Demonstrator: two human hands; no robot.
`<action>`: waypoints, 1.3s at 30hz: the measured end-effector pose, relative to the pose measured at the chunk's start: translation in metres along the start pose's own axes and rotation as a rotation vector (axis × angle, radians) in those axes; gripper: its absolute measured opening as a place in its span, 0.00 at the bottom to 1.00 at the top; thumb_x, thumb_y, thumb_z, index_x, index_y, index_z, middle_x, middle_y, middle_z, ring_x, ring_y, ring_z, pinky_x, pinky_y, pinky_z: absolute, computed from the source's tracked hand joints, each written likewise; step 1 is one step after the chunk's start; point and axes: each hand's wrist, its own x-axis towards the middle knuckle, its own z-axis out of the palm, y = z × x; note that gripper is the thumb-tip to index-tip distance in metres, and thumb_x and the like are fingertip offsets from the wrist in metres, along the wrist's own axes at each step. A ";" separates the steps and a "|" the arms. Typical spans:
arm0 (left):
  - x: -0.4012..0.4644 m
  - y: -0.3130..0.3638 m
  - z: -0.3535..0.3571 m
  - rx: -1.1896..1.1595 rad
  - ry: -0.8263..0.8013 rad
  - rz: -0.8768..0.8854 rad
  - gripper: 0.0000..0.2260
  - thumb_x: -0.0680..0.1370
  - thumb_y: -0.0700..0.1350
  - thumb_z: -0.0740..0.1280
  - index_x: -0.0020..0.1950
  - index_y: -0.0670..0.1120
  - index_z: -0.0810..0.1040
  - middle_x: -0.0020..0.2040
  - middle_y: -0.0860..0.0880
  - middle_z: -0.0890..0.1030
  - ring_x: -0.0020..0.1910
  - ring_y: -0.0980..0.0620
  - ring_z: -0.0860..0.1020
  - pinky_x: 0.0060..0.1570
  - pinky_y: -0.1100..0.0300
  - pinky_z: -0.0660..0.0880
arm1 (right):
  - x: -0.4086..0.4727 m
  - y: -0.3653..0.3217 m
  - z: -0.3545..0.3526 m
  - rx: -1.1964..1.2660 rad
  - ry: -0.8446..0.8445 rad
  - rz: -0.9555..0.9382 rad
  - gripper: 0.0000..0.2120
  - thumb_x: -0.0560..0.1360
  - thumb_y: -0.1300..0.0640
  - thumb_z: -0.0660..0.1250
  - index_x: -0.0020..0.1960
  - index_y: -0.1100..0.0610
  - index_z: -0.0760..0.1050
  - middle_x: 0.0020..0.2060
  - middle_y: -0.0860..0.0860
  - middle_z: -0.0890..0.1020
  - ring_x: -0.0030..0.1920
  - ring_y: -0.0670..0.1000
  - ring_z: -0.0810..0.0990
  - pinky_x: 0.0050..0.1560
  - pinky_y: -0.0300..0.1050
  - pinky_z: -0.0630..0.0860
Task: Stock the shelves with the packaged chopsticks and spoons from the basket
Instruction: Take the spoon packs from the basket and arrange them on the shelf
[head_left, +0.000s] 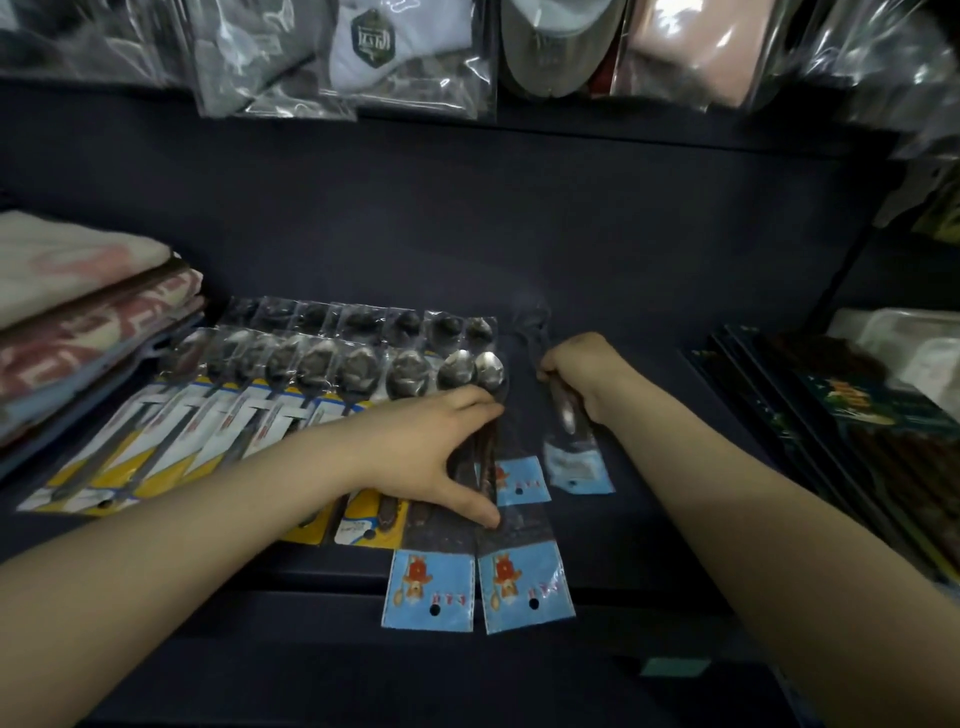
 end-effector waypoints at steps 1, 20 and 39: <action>0.000 0.000 0.000 0.008 -0.002 -0.005 0.47 0.65 0.68 0.66 0.75 0.49 0.48 0.73 0.58 0.52 0.70 0.56 0.59 0.65 0.62 0.64 | 0.002 -0.001 0.003 0.009 -0.019 0.009 0.05 0.70 0.69 0.62 0.44 0.65 0.74 0.29 0.57 0.74 0.23 0.51 0.70 0.21 0.35 0.64; 0.002 -0.004 -0.001 0.006 0.016 -0.019 0.42 0.69 0.67 0.62 0.75 0.50 0.50 0.76 0.55 0.51 0.74 0.57 0.49 0.71 0.61 0.53 | 0.025 0.005 -0.007 -0.576 0.042 -0.277 0.15 0.73 0.47 0.65 0.35 0.57 0.70 0.38 0.55 0.75 0.45 0.58 0.78 0.35 0.43 0.69; 0.004 -0.011 0.000 0.017 -0.023 -0.017 0.38 0.68 0.66 0.64 0.73 0.57 0.54 0.75 0.56 0.50 0.72 0.53 0.56 0.68 0.56 0.63 | 0.024 0.002 0.034 -0.327 -0.047 -0.268 0.12 0.71 0.71 0.58 0.49 0.70 0.78 0.32 0.61 0.80 0.30 0.56 0.79 0.43 0.57 0.82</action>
